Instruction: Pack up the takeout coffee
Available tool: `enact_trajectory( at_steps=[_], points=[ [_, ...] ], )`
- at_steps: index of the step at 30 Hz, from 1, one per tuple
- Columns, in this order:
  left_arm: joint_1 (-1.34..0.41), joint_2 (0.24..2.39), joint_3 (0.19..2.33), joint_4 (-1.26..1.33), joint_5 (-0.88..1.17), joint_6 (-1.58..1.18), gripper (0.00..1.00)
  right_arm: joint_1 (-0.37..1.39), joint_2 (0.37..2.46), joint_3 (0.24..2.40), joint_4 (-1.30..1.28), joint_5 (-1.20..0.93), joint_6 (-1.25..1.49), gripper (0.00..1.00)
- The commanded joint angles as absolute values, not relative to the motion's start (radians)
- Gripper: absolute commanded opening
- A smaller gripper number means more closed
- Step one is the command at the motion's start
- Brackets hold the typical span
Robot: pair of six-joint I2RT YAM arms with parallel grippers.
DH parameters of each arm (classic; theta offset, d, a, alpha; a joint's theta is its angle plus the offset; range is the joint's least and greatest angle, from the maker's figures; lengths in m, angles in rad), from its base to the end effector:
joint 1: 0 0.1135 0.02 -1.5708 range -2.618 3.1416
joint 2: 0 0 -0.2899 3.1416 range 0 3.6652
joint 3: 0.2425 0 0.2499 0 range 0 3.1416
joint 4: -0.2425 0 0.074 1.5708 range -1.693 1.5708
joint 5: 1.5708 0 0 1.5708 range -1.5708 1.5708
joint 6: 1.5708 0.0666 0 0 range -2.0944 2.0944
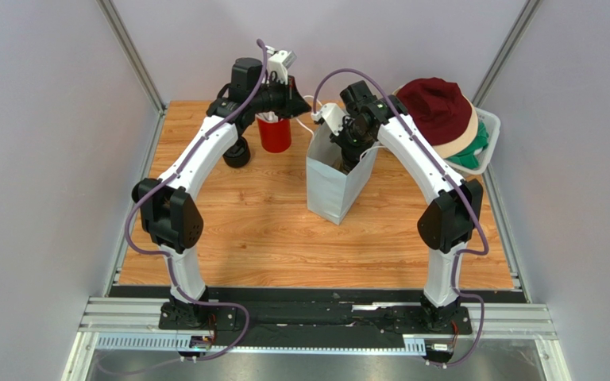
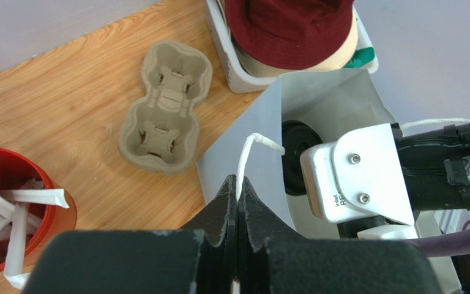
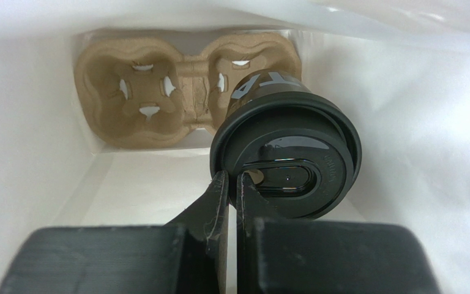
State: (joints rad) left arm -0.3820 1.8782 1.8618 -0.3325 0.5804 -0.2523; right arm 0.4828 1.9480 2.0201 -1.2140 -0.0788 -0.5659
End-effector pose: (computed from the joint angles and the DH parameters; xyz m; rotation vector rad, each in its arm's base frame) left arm 0.4254 -0.2103 0.4015 0.5310 1.9109 -0.9748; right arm 0.3720 0.2009 0.3327 -1.3763 2.3332 0.0822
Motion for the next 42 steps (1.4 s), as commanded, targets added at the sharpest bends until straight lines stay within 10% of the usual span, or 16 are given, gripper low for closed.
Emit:
enact_trajectory(
  at_steps=[1, 42],
  points=[
    [-0.383, 1.858, 1.893, -0.330, 0.545, -0.239, 0.00, 0.477, 1.959, 2.029, -1.244, -0.048, -0.583, 0.00],
    [-0.383, 1.763, 1.796, -0.301, 0.511, -0.293, 0.00, 0.433, 2.065, 1.950, -1.233, -0.048, -0.548, 0.00]
  ],
)
